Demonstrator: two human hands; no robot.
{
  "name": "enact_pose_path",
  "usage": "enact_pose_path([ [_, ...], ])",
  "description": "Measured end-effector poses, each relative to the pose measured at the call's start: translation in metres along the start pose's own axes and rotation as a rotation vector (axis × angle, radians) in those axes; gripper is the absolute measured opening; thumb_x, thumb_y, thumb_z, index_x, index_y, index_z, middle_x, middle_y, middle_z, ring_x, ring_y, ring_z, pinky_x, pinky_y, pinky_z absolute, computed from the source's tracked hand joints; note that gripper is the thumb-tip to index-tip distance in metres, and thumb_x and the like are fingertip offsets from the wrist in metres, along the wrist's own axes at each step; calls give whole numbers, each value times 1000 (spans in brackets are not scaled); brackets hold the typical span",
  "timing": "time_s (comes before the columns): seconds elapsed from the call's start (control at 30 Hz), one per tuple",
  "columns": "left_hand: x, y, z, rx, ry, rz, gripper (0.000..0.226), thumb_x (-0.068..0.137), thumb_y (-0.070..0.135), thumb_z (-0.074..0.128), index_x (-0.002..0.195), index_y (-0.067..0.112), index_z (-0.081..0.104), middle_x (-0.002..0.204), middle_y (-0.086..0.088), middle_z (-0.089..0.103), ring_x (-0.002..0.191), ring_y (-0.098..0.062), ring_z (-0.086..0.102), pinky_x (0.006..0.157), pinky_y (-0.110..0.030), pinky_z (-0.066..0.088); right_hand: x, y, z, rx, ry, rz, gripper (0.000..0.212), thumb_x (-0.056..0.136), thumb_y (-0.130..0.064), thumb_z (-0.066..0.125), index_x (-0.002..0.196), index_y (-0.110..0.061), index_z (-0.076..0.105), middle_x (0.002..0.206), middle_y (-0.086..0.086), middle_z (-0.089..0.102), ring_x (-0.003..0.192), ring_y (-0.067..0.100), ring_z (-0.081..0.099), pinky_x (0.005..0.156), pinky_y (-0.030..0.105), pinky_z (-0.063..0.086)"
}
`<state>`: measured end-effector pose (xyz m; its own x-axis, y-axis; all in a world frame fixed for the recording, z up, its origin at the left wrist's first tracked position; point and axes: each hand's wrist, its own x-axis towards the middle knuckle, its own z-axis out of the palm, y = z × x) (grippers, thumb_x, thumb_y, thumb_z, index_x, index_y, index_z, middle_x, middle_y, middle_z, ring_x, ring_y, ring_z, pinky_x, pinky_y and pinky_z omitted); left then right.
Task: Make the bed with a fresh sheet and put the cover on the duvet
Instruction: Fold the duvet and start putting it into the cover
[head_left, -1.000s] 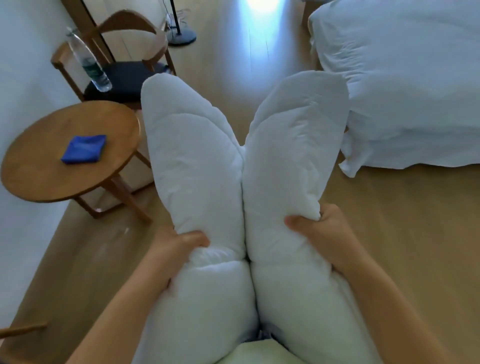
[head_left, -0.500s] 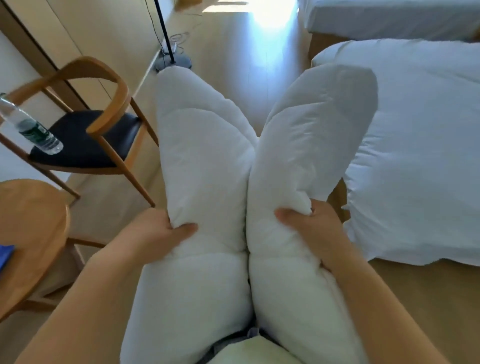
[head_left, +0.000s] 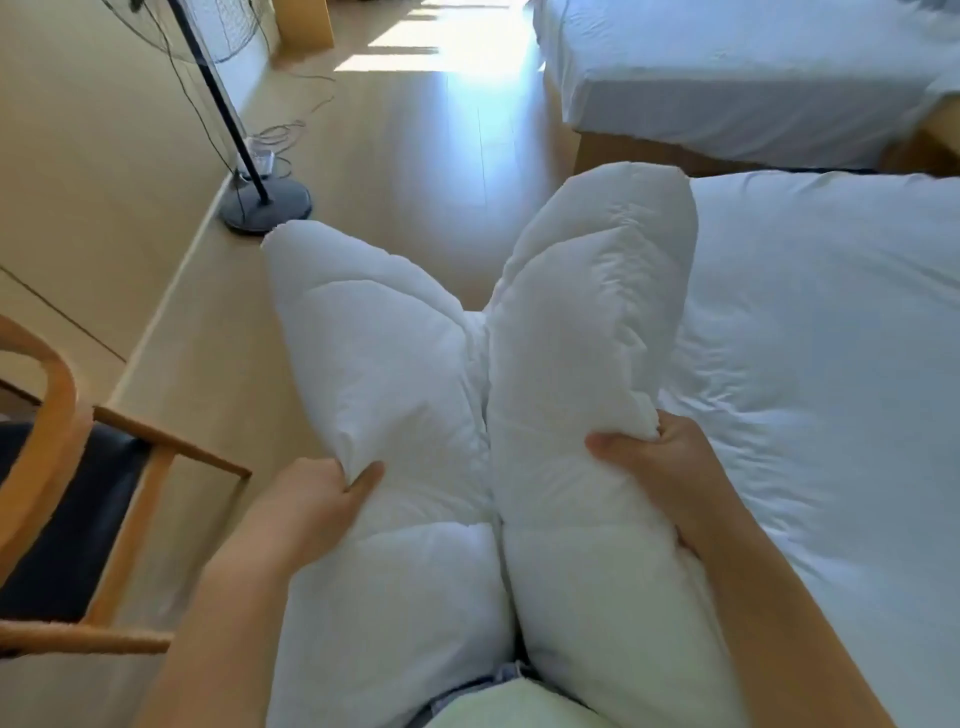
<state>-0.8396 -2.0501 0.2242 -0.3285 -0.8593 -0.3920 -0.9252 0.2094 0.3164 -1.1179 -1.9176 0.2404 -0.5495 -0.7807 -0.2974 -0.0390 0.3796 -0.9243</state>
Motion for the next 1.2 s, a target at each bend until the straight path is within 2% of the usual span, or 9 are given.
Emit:
enact_pose_path([
  [0.23, 250, 63, -78, 58, -16, 6, 55, 96, 50, 35, 76, 9, 64, 76, -11, 66, 76, -28, 64, 63, -30, 46, 270, -55, 36, 33, -14, 17, 6, 74, -14, 76, 75, -19, 73, 76, 1, 74, 70, 18, 71, 67, 34, 57],
  [0.37, 382, 89, -143, 3, 7, -34, 51, 97, 48, 35, 72, 11, 58, 72, -6, 63, 61, -20, 60, 50, -23, 41, 425, -122, 57, 44, -69, 21, 7, 74, -12, 75, 79, -14, 71, 73, -1, 74, 71, 20, 71, 66, 33, 57],
  [0.47, 469, 112, -196, -21, 76, -45, 51, 96, 50, 37, 79, 10, 65, 78, -9, 65, 76, -27, 64, 58, -27, 41, 522, -182, 74, -2, -114, -10, 12, 72, -20, 77, 82, -17, 70, 72, -5, 73, 68, 15, 71, 62, 29, 55],
  [0.57, 576, 142, -239, 43, 152, 40, 56, 95, 50, 38, 54, 13, 50, 55, 1, 50, 56, -18, 54, 50, -28, 33, 630, -235, 87, -18, -104, -66, 15, 69, -25, 79, 79, -20, 69, 71, -7, 73, 65, 12, 70, 55, 27, 55],
  [0.67, 693, 173, -273, 158, 177, 125, 57, 97, 49, 35, 53, 13, 42, 58, -1, 46, 54, -15, 39, 50, -29, 21, 736, -268, 107, -18, -61, -98, 11, 68, -22, 78, 77, -18, 71, 74, 1, 73, 74, 24, 71, 68, 41, 57],
  [0.77, 808, 199, -311, 173, 140, 182, 54, 97, 46, 34, 58, 12, 48, 62, -3, 48, 59, -20, 44, 54, -31, 29, 835, -299, 117, -27, -4, -70, 6, 74, -14, 75, 77, -17, 71, 77, 4, 73, 78, 27, 70, 75, 47, 57],
  [0.93, 972, 297, -377, 199, 136, 374, 57, 95, 46, 36, 49, 13, 37, 51, 3, 39, 53, -19, 41, 56, -30, 29, 979, -369, 89, 64, 47, -50, 11, 78, -8, 71, 79, -19, 71, 79, 0, 74, 76, 20, 71, 66, 33, 56],
  [1.03, 1065, 364, -409, 181, 182, 421, 54, 94, 47, 39, 50, 14, 42, 48, 6, 43, 47, -10, 42, 50, -29, 28, 1070, -403, 57, 79, 102, -58, 12, 78, -6, 70, 88, -14, 71, 83, 5, 74, 80, 22, 71, 76, 42, 58],
  [1.2, 1214, 489, -446, 94, 244, 478, 49, 90, 46, 46, 57, 10, 56, 64, -4, 61, 65, -24, 59, 57, -29, 40, 1235, -444, -4, 19, 158, -159, 10, 76, -7, 67, 85, -6, 70, 83, 15, 72, 81, 33, 69, 79, 54, 54],
])
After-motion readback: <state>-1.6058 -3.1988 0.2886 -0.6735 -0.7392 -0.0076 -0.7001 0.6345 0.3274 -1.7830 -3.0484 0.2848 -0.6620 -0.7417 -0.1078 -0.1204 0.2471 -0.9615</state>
